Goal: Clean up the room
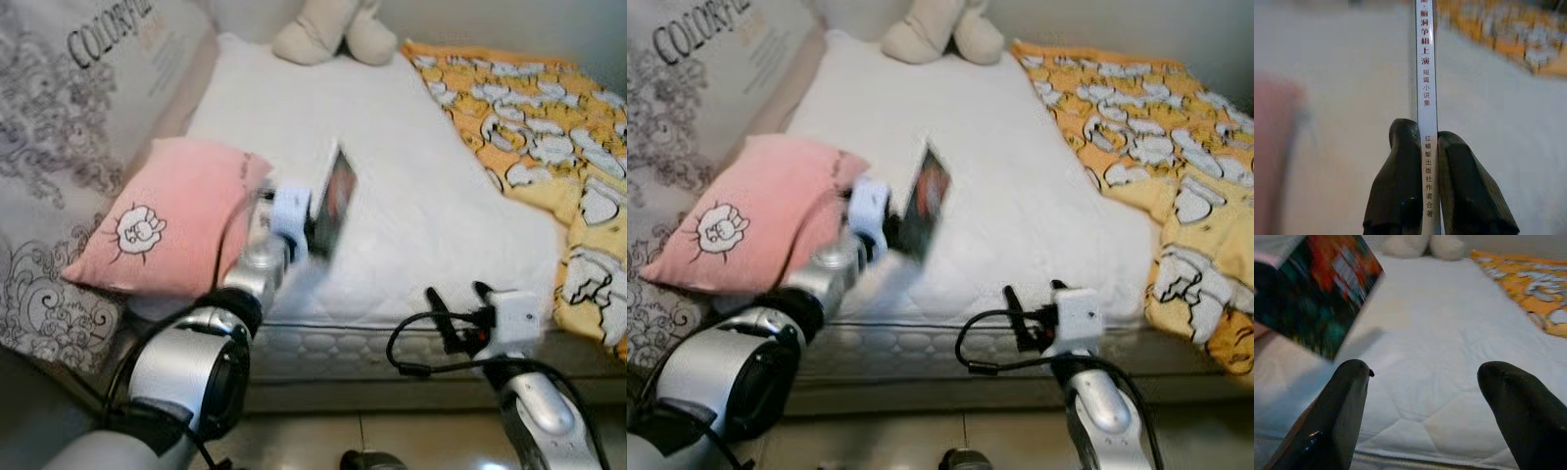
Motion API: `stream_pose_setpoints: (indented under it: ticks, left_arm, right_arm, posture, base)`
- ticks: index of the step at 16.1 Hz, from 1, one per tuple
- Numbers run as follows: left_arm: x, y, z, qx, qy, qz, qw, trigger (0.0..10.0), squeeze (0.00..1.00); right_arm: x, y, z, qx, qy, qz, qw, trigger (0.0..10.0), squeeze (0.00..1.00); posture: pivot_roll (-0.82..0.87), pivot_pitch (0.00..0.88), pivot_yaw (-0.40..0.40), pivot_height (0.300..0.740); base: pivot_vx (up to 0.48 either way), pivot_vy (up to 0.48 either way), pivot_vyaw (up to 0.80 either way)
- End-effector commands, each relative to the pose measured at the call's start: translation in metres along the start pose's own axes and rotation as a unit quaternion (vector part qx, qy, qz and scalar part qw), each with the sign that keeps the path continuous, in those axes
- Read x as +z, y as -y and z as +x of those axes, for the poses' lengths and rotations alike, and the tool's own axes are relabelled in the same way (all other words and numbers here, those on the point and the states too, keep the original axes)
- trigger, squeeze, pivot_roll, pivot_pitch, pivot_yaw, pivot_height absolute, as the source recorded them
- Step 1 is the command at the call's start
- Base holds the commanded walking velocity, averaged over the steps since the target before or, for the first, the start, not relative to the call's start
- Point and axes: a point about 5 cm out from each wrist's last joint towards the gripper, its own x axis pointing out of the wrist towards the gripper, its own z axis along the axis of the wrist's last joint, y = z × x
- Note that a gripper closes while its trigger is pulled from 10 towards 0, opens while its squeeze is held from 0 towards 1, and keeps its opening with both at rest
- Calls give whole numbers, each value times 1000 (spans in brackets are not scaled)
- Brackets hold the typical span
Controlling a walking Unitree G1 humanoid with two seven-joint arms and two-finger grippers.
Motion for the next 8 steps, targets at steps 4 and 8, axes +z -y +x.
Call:
stream_pose_setpoints:
  ticks: [4, 8]
  left_arm:
    - [23, 10, -37, -28, 188, 48, 981, 10000, 0]
    - [4, 14, -75, -5, 191, 40, 981, 10000, 0]
  right_arm:
    - [24, 13, -24, -82, 70, -25, 994, 10000, 0]
    - [34, 21, -25, -129, 123, -53, 983, 10000, 0]
  posture:
    - [-265, 0, 62, 740]
    - [-219, 0, 75, 740]
  base:
    - [0, 0, 0]
    - [0, 0, 0]
